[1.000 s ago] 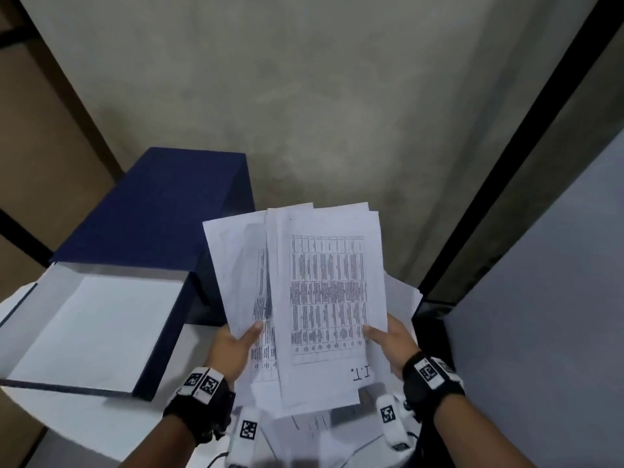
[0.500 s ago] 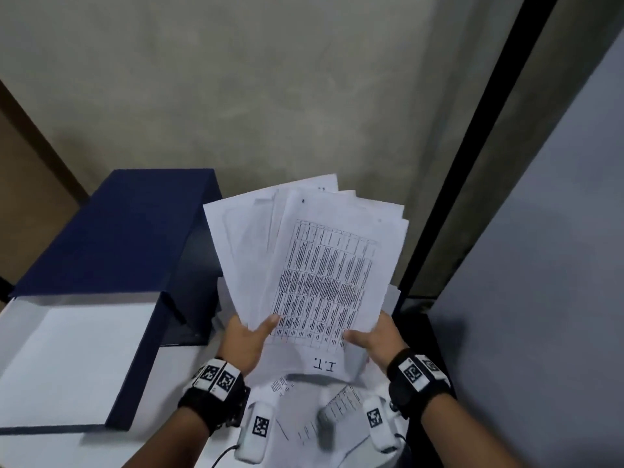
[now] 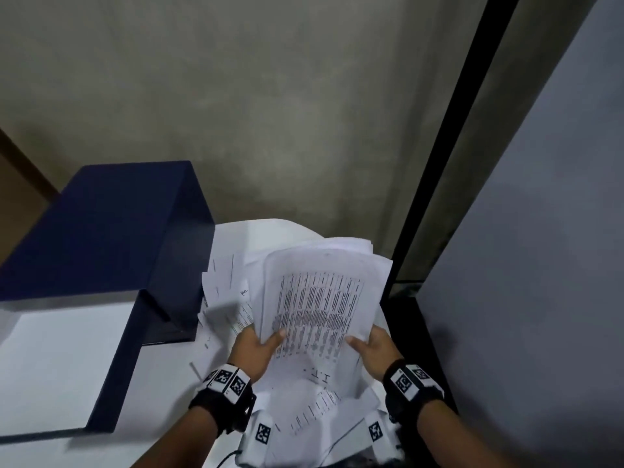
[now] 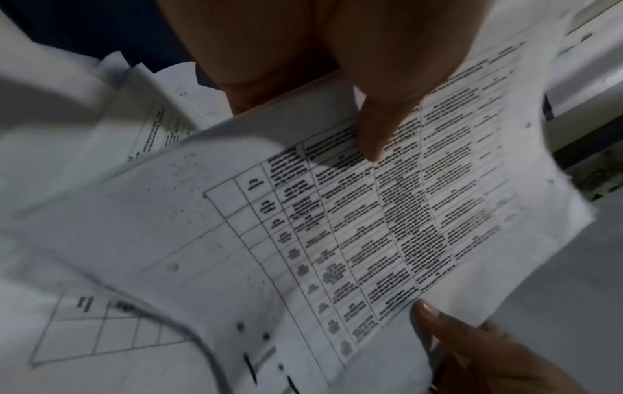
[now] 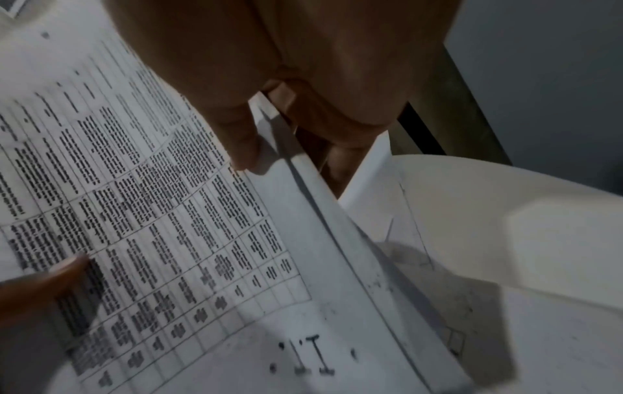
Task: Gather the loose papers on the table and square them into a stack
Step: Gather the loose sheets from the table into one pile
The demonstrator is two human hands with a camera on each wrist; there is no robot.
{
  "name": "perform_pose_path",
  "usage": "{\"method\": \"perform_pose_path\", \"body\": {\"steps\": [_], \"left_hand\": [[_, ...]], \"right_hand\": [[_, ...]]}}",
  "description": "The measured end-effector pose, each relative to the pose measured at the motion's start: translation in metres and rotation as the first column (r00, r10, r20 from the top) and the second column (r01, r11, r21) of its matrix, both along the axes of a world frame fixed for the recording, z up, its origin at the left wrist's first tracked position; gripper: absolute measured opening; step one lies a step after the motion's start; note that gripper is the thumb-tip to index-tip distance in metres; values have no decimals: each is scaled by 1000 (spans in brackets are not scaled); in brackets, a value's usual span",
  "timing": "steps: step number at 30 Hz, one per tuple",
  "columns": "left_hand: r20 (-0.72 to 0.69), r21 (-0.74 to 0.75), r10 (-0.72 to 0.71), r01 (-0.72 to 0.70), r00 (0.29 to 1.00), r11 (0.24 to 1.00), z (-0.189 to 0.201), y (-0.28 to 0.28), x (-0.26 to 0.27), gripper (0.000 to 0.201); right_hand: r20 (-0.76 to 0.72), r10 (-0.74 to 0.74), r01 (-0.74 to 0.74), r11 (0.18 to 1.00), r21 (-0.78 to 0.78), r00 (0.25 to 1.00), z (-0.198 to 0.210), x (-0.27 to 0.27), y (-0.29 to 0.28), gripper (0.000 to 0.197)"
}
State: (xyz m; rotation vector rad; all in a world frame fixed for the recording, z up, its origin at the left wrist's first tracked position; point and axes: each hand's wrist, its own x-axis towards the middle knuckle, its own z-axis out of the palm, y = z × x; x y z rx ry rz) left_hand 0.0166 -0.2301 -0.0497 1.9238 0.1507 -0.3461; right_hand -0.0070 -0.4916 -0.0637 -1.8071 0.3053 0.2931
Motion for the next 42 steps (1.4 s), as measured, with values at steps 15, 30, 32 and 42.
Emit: {"method": "perform_pose_path", "body": {"steps": [15,30,32,42], "left_hand": [[-508,355,298,-119,808,927,-78,49,3,86],[-468,285,273,-149,840,947,-64,8,6,57],[-384,351,304,-167,872,921,-45,8,3,52],[-275,367,449,-339,850,866,-32,31,6,26]], "right_hand": [[-332,-217,114,946,-304,918,-79,-45,-74,30],[-382,-87,-9,970,-242,920,-77,-37,-44,31],[-375,-87,-7,970,-243,923,-75,-36,-45,30],[-380,-127,19,961,-277,916,-69,-38,-49,31]]}}
